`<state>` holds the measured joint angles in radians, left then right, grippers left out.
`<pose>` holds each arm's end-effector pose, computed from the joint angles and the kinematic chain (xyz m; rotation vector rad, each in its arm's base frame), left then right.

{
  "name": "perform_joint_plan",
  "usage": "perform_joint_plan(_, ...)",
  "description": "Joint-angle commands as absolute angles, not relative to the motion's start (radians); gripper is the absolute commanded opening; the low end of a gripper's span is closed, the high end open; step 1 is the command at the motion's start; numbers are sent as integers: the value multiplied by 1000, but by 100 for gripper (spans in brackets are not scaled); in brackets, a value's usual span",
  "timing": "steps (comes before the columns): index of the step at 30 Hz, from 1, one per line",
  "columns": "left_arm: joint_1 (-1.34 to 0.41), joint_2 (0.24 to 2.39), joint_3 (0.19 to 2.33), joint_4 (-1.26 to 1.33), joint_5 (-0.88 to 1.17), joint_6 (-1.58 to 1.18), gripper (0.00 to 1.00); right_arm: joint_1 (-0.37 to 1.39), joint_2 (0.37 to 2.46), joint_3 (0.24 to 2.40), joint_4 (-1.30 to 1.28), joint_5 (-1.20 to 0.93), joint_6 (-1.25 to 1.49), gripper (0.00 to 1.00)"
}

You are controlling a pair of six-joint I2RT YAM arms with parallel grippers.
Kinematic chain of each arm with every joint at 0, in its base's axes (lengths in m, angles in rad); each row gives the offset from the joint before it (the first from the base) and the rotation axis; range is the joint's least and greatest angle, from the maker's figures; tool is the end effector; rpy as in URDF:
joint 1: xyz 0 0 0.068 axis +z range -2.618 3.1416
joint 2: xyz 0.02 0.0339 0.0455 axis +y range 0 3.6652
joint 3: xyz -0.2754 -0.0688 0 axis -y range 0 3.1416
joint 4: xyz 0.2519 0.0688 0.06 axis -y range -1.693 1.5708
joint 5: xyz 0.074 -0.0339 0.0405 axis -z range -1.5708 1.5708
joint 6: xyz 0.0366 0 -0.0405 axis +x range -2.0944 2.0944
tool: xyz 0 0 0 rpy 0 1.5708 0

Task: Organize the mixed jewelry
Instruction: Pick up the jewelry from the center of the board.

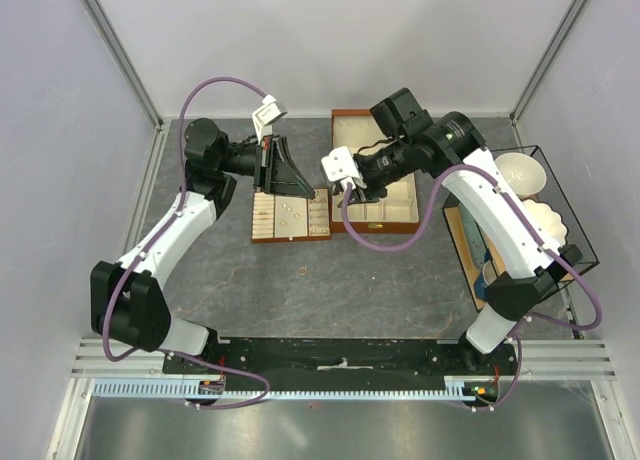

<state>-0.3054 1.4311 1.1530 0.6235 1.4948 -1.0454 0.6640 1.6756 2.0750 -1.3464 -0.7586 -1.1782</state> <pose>0.2872 -0.1288 0.4008 1.0100 1.6404 -1.8775 0.2336 0.2148 0.4590 -1.9870 1.1426 0.6900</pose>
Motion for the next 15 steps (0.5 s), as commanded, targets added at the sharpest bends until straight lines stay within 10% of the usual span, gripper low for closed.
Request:
perform_joint_plan(1,-298,1411,1175,554,1687,-943,9,666,1695,2151,-1328,-788,-1146,36)
perform_joint_plan(6,-215,1431,1207,456,1597,-903,9,667,1700,2166,-1322,-793,-1131,38)
perform_joint_plan(10,-199,1443,1459,-333,1430,-310,9,667,1695,2151,-1302,-795,-1115,38)
perform_joint_plan(15,-238,1453,1539,-578,1399,-71,9,667,1704,2164,-1282,-802,-1091,38)
